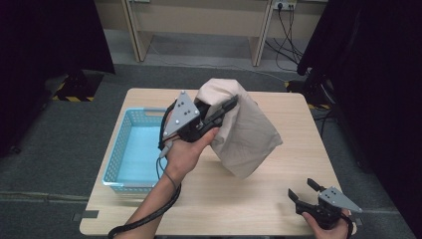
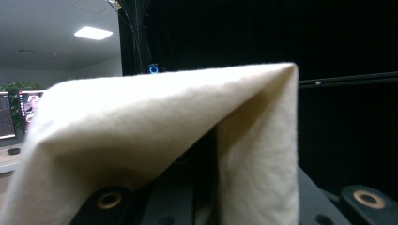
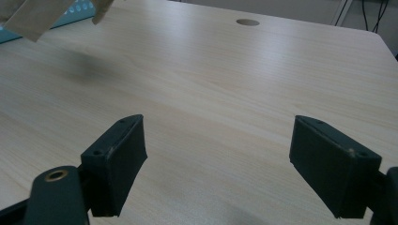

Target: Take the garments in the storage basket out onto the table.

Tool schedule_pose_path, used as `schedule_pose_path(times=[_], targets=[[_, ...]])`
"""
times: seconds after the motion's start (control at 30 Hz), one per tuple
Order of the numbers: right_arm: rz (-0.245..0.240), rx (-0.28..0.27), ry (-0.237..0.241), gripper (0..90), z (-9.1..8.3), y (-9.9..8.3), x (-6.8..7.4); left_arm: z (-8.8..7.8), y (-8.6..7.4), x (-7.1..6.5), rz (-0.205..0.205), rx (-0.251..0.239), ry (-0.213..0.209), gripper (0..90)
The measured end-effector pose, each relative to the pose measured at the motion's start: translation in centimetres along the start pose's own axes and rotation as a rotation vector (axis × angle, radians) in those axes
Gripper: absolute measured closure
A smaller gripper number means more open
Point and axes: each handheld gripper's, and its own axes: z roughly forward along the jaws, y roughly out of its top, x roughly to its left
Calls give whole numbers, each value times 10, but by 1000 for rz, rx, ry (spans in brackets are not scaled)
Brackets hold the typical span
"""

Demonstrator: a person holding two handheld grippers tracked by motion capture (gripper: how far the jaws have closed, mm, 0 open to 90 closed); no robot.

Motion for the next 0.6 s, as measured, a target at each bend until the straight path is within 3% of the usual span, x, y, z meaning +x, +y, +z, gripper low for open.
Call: schedule_pose_path(times=[0.6], targets=[[2,0,1,197,0,0,0,10,-6,-8,3,20,-21,810]])
